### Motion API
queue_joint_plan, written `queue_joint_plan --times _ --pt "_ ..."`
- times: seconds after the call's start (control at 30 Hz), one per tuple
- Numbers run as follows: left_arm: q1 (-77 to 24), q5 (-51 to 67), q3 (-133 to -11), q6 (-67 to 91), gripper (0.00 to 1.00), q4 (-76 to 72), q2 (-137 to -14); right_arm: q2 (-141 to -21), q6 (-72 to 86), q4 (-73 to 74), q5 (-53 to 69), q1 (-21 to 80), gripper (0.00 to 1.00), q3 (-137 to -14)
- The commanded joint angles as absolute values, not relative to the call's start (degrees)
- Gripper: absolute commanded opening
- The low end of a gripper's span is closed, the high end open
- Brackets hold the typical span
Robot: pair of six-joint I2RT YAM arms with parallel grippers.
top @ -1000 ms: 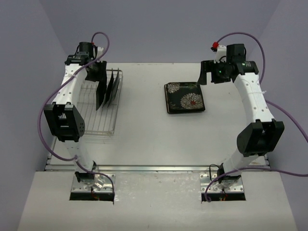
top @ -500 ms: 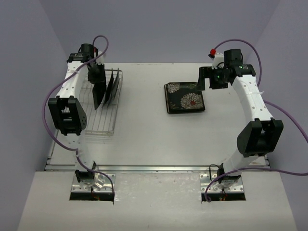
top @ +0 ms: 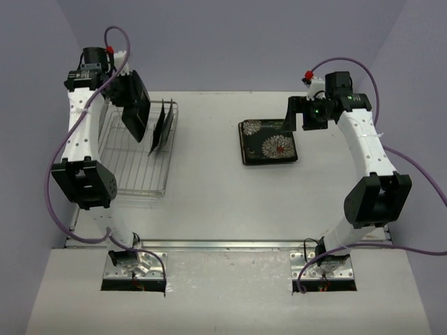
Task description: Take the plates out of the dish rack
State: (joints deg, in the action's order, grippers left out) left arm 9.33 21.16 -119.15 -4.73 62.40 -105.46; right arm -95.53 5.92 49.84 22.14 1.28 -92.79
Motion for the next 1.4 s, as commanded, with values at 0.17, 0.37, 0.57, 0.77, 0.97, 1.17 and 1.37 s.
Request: queue_joint_plan --times 0.17,0.37,0.57,0.77,0.97,1.17,1.37 --pt "-4.9 21.9 -104.3 -37.6 0.00 39.9 -75.2 -91.8 10.1 49.2 34.0 1.3 0.99 -98.3" --pt "-19.9 18.5 -75.7 -73.1 0.00 30.0 -54.5 -90.9 13.7 46.9 45.4 1.3 0.99 -99.9" --pt "-27.1 21.9 -50.0 -112.8 0.00 25.4 -38.1 -92.2 15.8 45.6 49.2 1.5 0.99 -101.0" --pt "-27.2 35.5 -36.8 -134.2 0.00 14.5 -33.3 -94.0 15.9 45.7 55.1 6.6 0.99 -95.0" --pt "-27.2 43.6 -31.1 -142.5 0.00 12.4 -32.2 -95.4 11.9 44.7 50.5 17.8 0.99 -88.7" --pt "-27.2 45.9 -29.8 -144.6 0.00 11.9 -31.8 -101.3 10.1 44.9 49.4 23.6 0.99 -90.6" --pt "-27.2 45.9 -29.9 -145.0 0.00 11.3 -32.0 -106.3 9.7 45.8 50.9 28.8 0.98 -92.1"
